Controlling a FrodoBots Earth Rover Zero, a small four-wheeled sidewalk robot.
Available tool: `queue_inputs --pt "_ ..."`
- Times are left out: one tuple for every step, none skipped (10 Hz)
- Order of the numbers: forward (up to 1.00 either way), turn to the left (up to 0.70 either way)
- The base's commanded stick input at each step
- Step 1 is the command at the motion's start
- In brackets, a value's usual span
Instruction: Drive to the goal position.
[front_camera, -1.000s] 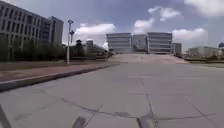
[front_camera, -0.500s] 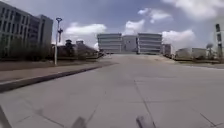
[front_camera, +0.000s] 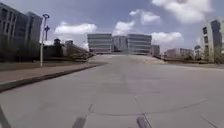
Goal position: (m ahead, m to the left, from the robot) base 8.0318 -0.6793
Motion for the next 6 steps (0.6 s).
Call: queue_inputs --pt "0.70 0.02" --pt "0.70 0.07" --pt "0.70 0.13" --pt "0.70 0.13" --pt "0.70 0.13" --pt "0.70 0.13"
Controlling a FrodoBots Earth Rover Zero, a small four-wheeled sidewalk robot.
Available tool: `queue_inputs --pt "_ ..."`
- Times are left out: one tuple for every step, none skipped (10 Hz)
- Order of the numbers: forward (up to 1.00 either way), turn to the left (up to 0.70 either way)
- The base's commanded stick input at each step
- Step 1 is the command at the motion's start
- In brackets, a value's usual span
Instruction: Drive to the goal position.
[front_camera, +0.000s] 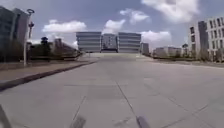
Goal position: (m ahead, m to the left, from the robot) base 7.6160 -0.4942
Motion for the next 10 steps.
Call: queue_inputs --pt "0.70 0.13" --pt "0.70 0.13" --pt "0.70 0.13" --pt "0.70 0.13" --pt "0.70 0.13" --pt "0.70 0.13" --pt "0.70 0.13" --pt "0.70 0.03" --pt "0.70 -0.16" --pt "0.70 -0.22"
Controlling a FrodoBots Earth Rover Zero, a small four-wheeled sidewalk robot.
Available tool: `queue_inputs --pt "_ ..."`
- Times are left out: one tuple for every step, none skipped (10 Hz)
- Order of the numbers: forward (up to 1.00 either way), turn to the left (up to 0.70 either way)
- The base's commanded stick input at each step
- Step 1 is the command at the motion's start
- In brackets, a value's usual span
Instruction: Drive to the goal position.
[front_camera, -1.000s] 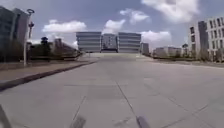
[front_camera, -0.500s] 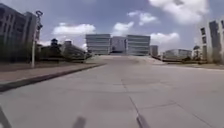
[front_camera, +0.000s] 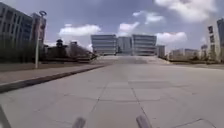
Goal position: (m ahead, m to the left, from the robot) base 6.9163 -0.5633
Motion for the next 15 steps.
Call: queue_inputs --pt "0.70 -0.22" --pt "0.70 -0.22" --pt "0.70 -0.22" --pt "0.70 -0.22" --pt "0.70 -0.22" --pt "0.70 -0.22" --pt "0.70 -0.22" --pt "0.70 -0.22" --pt "0.70 -0.22" --pt "0.70 -0.22" --pt "0.70 -0.22" --pt "0.70 -0.22" --pt "0.70 -0.22" --pt "0.70 -0.21" --pt "0.70 -0.15"
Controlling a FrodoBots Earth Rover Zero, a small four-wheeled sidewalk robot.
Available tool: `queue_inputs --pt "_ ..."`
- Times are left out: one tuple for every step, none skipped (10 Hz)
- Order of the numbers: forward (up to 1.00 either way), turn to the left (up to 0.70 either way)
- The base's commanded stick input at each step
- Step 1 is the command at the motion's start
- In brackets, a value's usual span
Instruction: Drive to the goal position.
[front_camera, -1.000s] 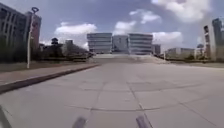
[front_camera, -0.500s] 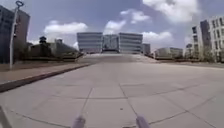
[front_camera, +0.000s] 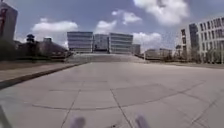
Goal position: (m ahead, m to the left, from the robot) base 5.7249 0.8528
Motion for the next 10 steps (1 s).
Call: queue_inputs --pt "0.70 -0.10" --pt "0.70 -0.04" --pt "0.70 0.01" --pt "0.70 0.06" --pt "0.70 0.12" --pt "0.70 0.13" --pt "0.70 0.13" --pt "0.70 0.13" --pt "0.70 0.13" --pt "0.70 0.13"
